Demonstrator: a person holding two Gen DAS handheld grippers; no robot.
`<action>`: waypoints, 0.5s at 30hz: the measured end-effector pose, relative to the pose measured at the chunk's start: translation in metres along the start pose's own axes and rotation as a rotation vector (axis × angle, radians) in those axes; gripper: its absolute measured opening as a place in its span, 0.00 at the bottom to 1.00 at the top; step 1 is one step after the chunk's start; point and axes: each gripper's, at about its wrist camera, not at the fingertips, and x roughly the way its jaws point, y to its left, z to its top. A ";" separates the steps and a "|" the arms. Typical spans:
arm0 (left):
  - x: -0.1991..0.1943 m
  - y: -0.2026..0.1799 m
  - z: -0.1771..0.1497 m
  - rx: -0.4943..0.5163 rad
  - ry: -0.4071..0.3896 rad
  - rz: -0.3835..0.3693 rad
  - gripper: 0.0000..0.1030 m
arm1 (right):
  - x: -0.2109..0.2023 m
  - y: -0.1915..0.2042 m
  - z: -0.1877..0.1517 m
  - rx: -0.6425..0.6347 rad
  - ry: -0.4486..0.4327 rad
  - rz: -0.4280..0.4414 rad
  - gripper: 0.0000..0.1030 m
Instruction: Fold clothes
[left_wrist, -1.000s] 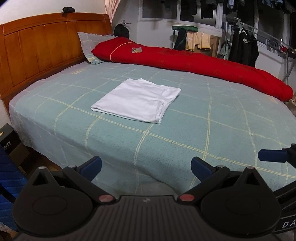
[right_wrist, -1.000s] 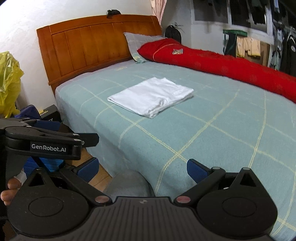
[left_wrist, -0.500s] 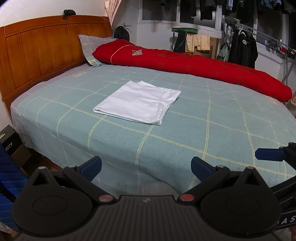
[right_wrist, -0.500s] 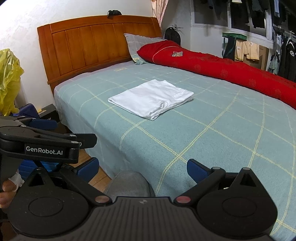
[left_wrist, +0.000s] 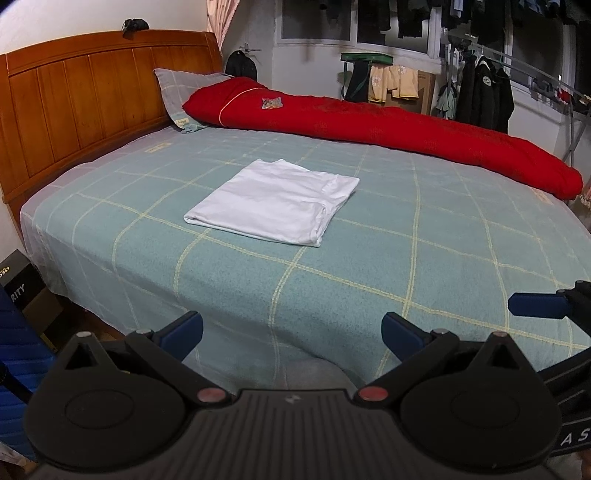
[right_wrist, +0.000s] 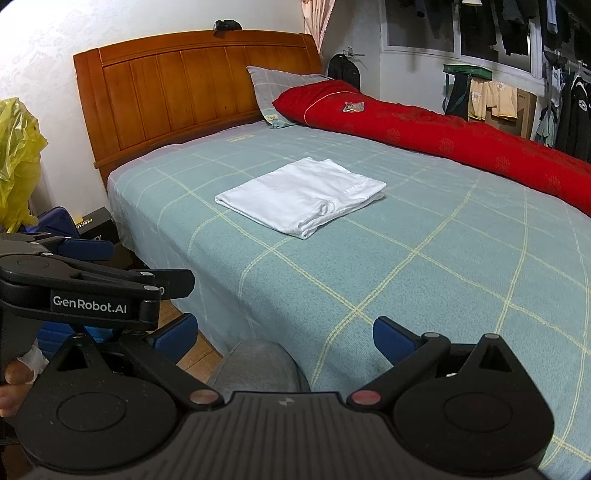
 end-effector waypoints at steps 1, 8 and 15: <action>0.000 0.000 0.000 -0.001 0.000 -0.002 0.99 | 0.000 0.000 0.000 0.001 0.000 0.000 1.00; 0.001 0.000 -0.001 0.003 -0.002 0.001 0.99 | 0.000 0.001 0.000 -0.001 0.002 0.000 1.00; 0.000 -0.001 0.000 0.005 -0.006 0.004 0.99 | 0.001 0.000 0.000 0.000 0.005 -0.003 1.00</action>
